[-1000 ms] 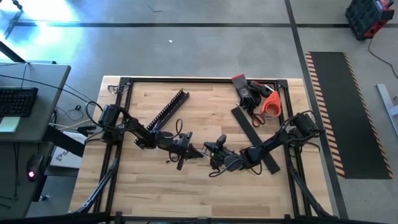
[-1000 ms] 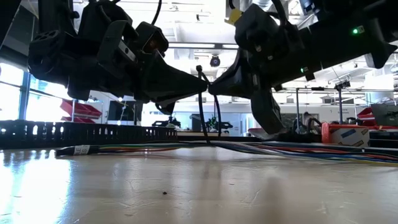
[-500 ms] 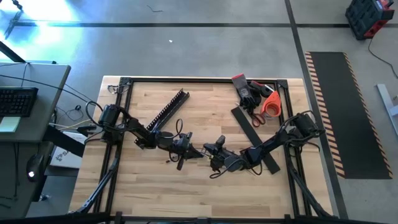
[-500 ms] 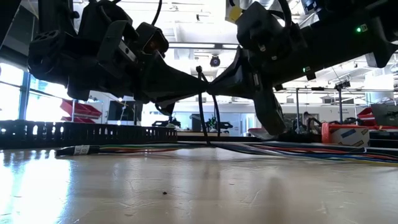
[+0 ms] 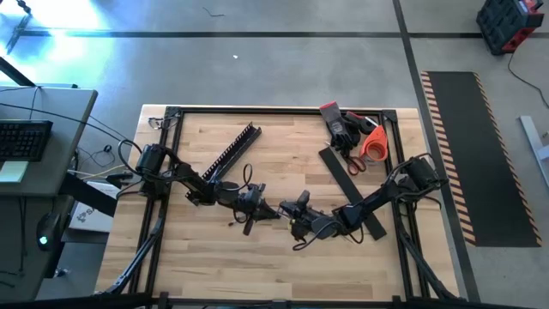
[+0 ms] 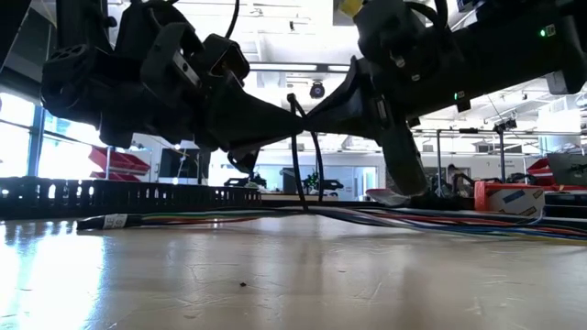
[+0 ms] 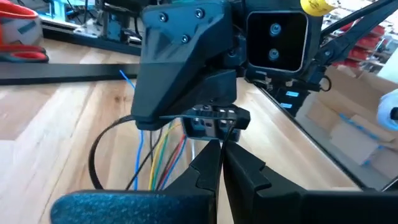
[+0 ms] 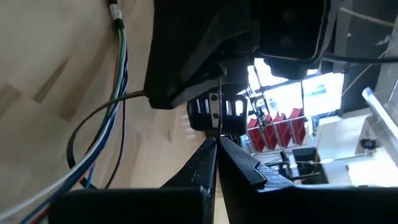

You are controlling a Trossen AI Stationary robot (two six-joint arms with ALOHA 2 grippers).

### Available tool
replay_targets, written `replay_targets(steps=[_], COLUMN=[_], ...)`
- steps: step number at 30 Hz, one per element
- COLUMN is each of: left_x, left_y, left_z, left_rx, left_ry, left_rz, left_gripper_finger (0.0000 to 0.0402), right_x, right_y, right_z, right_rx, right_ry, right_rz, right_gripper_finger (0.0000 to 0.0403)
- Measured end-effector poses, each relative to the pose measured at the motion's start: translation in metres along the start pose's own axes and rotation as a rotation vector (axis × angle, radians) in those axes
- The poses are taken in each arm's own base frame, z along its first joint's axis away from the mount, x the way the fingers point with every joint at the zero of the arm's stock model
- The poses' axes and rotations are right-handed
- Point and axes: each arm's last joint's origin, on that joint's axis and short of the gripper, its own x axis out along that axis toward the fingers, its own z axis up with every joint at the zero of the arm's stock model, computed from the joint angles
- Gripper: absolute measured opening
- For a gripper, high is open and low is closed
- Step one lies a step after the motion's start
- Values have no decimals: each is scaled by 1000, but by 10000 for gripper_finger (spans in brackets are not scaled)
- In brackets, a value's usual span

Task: Ziptie cables
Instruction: Wrap the cables with a black zip tie

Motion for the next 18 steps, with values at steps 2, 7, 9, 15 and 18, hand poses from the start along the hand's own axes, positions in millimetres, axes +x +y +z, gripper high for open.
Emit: replay_targets(steps=[2,7,9,15,18], left_x=[0,0,0,-1,-1], left_y=[0,-1,1,5,7], left_z=[0,0,0,0,0], left_rx=[-17,-72,-104,-149,-163], left_ry=[5,15,16,23,36], left_rz=[-16,-42,-40,-44,-44], left_gripper_finger=[0,0,0,0,0], right_x=[0,0,0,0,0], right_y=[0,0,0,-1,-1], right_z=[0,0,0,0,0], right_rx=[-38,-139,-183,-219,-217], right_ry=[3,13,13,14,12], right_rz=[-2,-9,-10,-12,-14], right_gripper_finger=[0,0,0,0,0])
